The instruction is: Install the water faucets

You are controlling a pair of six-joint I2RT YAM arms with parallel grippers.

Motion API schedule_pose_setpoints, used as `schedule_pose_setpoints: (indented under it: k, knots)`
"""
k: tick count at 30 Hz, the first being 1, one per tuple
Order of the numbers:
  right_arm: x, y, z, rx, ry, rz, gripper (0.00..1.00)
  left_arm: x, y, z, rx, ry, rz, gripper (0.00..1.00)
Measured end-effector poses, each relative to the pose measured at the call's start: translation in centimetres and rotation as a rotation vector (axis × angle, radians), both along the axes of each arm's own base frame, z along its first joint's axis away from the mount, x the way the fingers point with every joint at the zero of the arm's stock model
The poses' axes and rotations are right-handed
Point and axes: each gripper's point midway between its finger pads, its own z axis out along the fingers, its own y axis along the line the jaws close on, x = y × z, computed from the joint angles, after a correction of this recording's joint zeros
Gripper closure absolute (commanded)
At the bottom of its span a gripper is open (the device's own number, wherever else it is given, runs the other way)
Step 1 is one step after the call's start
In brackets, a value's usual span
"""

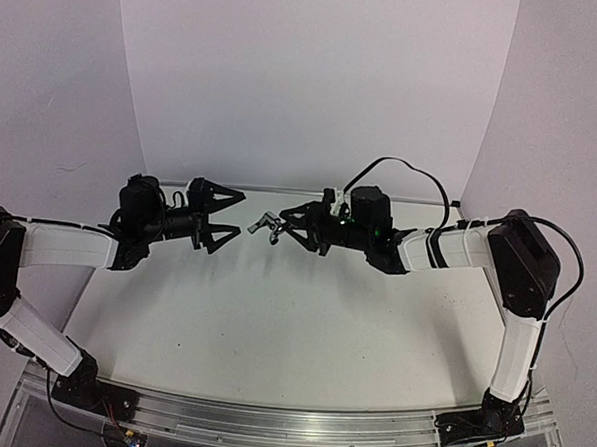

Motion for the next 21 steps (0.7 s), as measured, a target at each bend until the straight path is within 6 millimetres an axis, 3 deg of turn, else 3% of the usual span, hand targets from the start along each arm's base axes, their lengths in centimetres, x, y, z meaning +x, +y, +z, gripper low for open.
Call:
schedule_pose_setpoints:
  k: [8, 13, 18, 21]
  knots:
    - [0.1, 0.4, 1.8, 0.076, 0.023, -0.006, 1.00, 0.5, -2.2, -1.8, 0.007, 0.020, -0.051, 0.05]
    - [0.2, 0.6, 2.7, 0.108, 0.029, -0.005, 1.00, 0.5, -4.3, -1.6, 0.015, -0.024, -0.095, 0.26]
    - [0.1, 0.7, 3.2, 0.128, 0.038, -0.003, 1.00, 0.3, -5.8, 0.4, -0.014, -0.109, -0.134, 0.38]
    - [0.0, 0.8, 3.4, 0.135, 0.044, -0.001, 1.00, 0.6, -6.1, 0.5, -0.021, -0.128, -0.140, 0.47]
